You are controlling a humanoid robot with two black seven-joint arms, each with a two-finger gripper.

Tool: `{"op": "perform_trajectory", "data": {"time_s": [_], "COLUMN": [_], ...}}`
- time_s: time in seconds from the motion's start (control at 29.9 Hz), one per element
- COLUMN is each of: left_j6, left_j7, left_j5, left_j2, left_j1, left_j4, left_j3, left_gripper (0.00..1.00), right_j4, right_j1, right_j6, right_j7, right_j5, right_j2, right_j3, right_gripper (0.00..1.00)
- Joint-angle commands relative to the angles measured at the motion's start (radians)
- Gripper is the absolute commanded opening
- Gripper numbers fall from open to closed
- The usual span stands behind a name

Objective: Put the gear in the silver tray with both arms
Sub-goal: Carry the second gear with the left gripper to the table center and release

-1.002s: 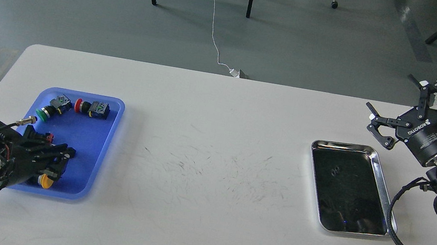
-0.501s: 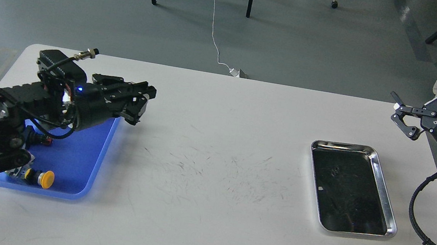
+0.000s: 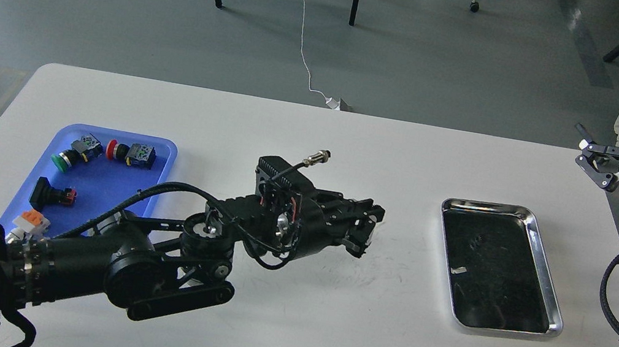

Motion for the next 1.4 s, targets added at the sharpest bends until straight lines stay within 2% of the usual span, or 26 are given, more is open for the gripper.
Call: {"op": "perform_trajectory", "data": {"time_s": [0.0, 0.23, 0.53, 0.8, 1.17, 1.27, 1.37], "left_j6": [0.001, 0.001, 0.000, 0.000, 0.013, 0.050, 0.085], "left_j7": [-0.002, -0.012, -0.017, -0.014, -0.015, -0.017, -0.015], "left_j5": [-0.001, -0.004, -0.004, -0.001, -0.012, -0.018, -0.068], "left_j2": [-0.037, -0.037, -0.037, -0.037, -0.037, -0.037, -0.037], "left_j1": [0.006, 0.015, 0.030, 0.090, 0.098, 0.096, 0.092], "left_j4": [0.064, 0.169, 0.166, 0.143, 0.143, 0.143, 0.143], "left_j3": [0.018, 0.031, 0.054, 0.063, 0.061, 0.061, 0.051], "left_gripper": [0.11, 0.11, 0.14, 0.19, 0.53, 0.68, 0.88], "right_j4": [-0.001, -0.001, -0.002, -0.002, -0.001, -0.001, 0.008], "right_j1": [0.003, 0.001, 0.001, 0.001, 0.001, 0.003, 0.003], "right_j6": [-0.013, -0.013, -0.013, -0.013, -0.013, -0.013, -0.013], "right_j7": [-0.002, -0.001, -0.001, -0.001, 0.001, 0.001, -0.001], "right_j5": [0.000, 0.000, 0.000, 0.000, 0.000, 0.000, -0.001], "right_j2": [-0.001, -0.003, -0.003, -0.001, 0.002, 0.000, -0.001], "right_j3": [-0.001, -0.001, -0.001, -0.003, -0.004, -0.009, -0.012], "right_gripper": [0.97, 0.97, 0.97, 0.97, 0.97, 0.97, 0.97]}}
